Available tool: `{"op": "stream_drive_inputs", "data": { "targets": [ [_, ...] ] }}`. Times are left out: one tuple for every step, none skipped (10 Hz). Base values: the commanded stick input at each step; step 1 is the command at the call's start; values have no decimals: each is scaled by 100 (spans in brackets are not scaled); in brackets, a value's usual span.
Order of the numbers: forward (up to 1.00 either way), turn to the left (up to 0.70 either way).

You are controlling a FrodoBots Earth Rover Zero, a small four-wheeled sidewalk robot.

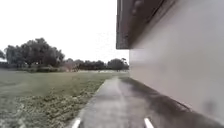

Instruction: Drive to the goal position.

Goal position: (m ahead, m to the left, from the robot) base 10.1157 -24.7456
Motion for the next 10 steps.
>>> {"op": "stream_drive_inputs", "data": {
  "targets": [
    [84,3],
    [84,3],
    [84,3],
    [84,3],
    [84,3],
    [84,3],
    [84,3],
    [84,3],
    [84,3],
    [84,3]
  ]
}}
